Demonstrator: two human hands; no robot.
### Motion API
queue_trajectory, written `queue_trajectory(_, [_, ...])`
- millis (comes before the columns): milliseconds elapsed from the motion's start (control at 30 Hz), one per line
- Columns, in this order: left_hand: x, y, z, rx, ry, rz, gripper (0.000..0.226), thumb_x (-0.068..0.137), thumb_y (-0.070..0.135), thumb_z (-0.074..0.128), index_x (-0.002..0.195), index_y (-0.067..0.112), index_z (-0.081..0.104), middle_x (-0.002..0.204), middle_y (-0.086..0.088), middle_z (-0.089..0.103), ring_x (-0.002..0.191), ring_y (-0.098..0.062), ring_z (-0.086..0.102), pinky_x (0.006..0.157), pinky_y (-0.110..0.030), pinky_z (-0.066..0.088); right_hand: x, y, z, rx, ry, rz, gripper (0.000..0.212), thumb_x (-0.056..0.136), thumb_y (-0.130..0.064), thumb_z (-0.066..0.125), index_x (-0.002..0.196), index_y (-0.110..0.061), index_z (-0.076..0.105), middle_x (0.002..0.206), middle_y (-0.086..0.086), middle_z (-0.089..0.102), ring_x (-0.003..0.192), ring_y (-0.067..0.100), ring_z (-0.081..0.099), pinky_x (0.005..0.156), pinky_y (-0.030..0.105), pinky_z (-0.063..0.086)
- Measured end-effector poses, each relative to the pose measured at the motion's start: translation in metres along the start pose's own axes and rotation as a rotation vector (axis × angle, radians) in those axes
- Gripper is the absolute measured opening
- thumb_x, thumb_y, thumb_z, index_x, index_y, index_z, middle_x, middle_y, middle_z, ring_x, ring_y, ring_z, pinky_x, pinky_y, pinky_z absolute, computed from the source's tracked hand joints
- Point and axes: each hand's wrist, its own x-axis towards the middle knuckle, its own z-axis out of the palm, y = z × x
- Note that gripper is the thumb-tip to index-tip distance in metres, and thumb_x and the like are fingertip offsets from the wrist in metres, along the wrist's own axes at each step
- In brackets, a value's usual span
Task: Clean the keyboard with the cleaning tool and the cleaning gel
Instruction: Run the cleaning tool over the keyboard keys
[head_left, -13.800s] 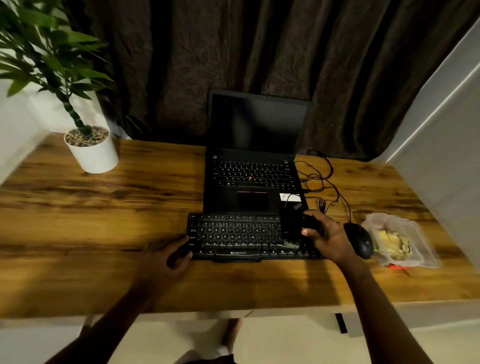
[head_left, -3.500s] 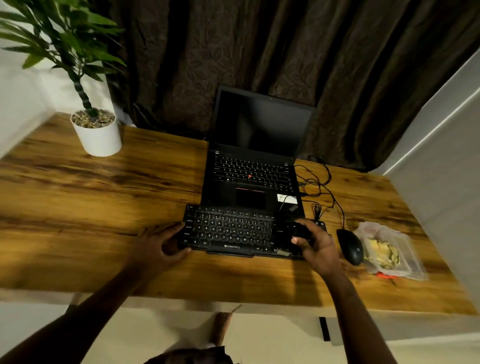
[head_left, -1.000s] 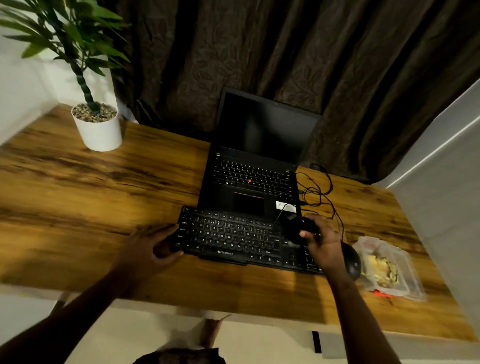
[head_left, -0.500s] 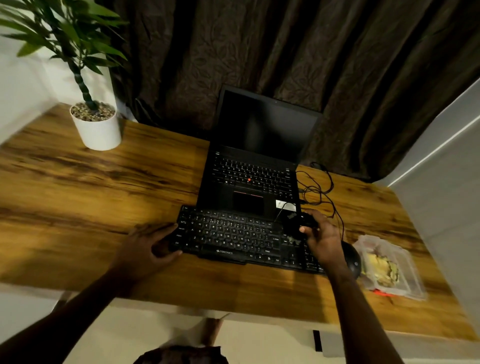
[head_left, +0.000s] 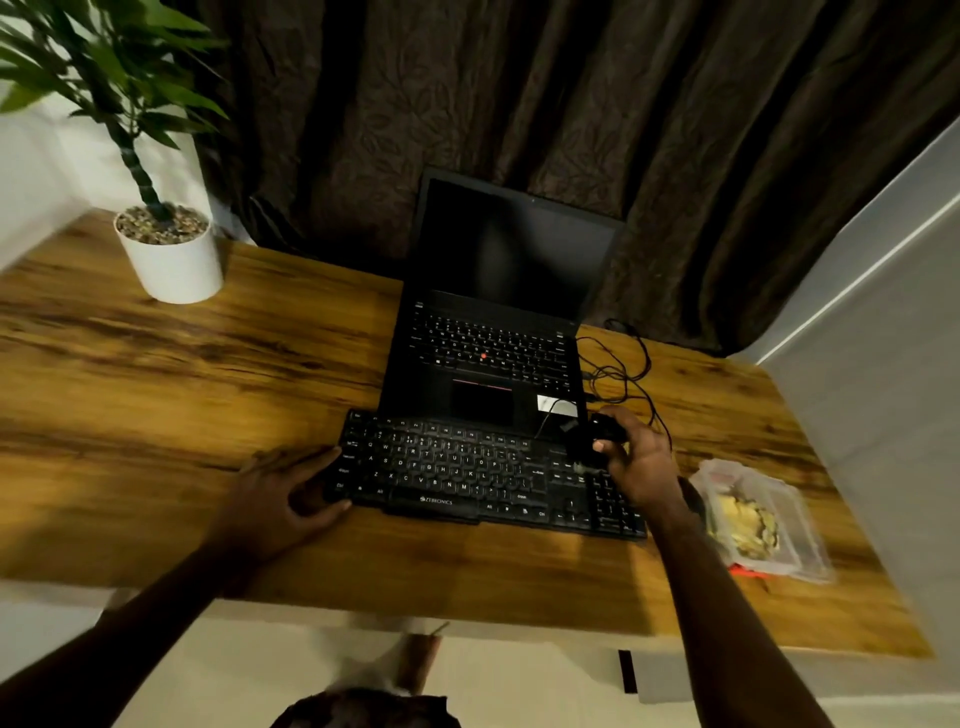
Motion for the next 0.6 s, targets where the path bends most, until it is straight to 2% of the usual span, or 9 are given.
queue_trajectory(33, [0.0, 0.003, -0.002, 0.005, -0.003, -0.012, 0.08, 0.073, 0.079, 0.051, 0.138, 0.033, 0.054, 0.139, 0.004, 0.057, 0.128, -0.023, 0.052, 0.107, -0.049, 0.038, 0.003, -0.005, 0.005, 0.007, 0.003, -0.019, 0.046, 0.087, -0.004, 0.066, 0.124, -0.029, 0.054, 0.11, 0.002, 0.063, 0.097, 0.019, 0.064, 0.06, 0.008, 0.05])
queue_trajectory(100, [-0.001, 0.008, -0.005, 0.006, -0.012, -0.046, 0.082, 0.071, 0.08, 0.049, 0.14, 0.035, 0.052, 0.14, 0.005, 0.056, 0.129, -0.023, 0.049, 0.107, -0.045, 0.036, 0.008, -0.015, 0.013, 0.067, 0.009, -0.038, 0.042, 0.089, -0.004, 0.065, 0.124, -0.025, 0.056, 0.108, 0.0, 0.064, 0.095, 0.018, 0.066, 0.058, 0.009, 0.051])
queue_trajectory(200, [-0.002, 0.009, -0.007, -0.004, -0.023, -0.063, 0.083, 0.071, 0.083, 0.046, 0.141, 0.038, 0.049, 0.142, 0.008, 0.053, 0.131, -0.02, 0.046, 0.11, -0.041, 0.031, 0.014, -0.02, 0.02, 0.131, 0.016, -0.038, 0.039, 0.09, -0.005, 0.064, 0.121, -0.028, 0.056, 0.109, 0.0, 0.063, 0.096, 0.015, 0.064, 0.062, 0.014, 0.053])
queue_trajectory(300, [-0.002, 0.006, -0.006, -0.014, -0.043, -0.056, 0.081, 0.073, 0.084, 0.044, 0.142, 0.041, 0.045, 0.144, 0.009, 0.051, 0.134, -0.02, 0.044, 0.112, -0.04, 0.026, 0.017, -0.009, 0.011, 0.066, -0.023, -0.035, 0.043, 0.09, -0.005, 0.063, 0.124, -0.03, 0.054, 0.108, -0.001, 0.064, 0.089, 0.009, 0.063, 0.057, 0.011, 0.05])
queue_trajectory(367, [-0.002, 0.004, -0.006, -0.007, -0.051, -0.05, 0.081, 0.074, 0.084, 0.044, 0.143, 0.04, 0.045, 0.144, 0.008, 0.051, 0.133, -0.02, 0.044, 0.112, -0.041, 0.026, 0.018, 0.004, -0.002, 0.006, -0.044, -0.066, 0.047, 0.09, -0.004, 0.063, 0.121, -0.038, 0.052, 0.107, 0.0, 0.065, 0.091, 0.012, 0.065, 0.062, 0.014, 0.053])
queue_trajectory(433, [-0.001, 0.005, -0.006, 0.007, -0.051, -0.039, 0.082, 0.074, 0.083, 0.044, 0.142, 0.038, 0.047, 0.143, 0.007, 0.052, 0.132, -0.02, 0.045, 0.111, -0.041, 0.028, 0.02, 0.018, -0.013, -0.043, -0.044, -0.063, 0.052, 0.09, -0.007, 0.064, 0.117, -0.049, 0.049, 0.107, 0.002, 0.066, 0.094, 0.018, 0.066, 0.068, 0.028, 0.059])
queue_trajectory(467, [0.0, 0.004, -0.005, 0.019, -0.047, -0.031, 0.082, 0.074, 0.083, 0.044, 0.142, 0.038, 0.048, 0.143, 0.007, 0.053, 0.132, -0.019, 0.046, 0.11, -0.04, 0.028, 0.02, 0.021, -0.017, -0.051, -0.039, -0.045, 0.053, 0.09, -0.008, 0.064, 0.115, -0.052, 0.048, 0.107, 0.003, 0.066, 0.095, 0.019, 0.066, 0.069, 0.03, 0.059])
queue_trajectory(600, [0.0, 0.001, -0.004, 0.031, -0.047, -0.025, 0.081, 0.075, 0.084, 0.044, 0.142, 0.039, 0.047, 0.143, 0.008, 0.053, 0.132, -0.02, 0.047, 0.11, -0.041, 0.032, 0.021, 0.015, -0.013, -0.014, -0.031, -0.066, 0.05, 0.089, -0.006, 0.066, 0.116, -0.045, 0.051, 0.113, 0.003, 0.065, 0.1, 0.018, 0.064, 0.075, 0.029, 0.058])
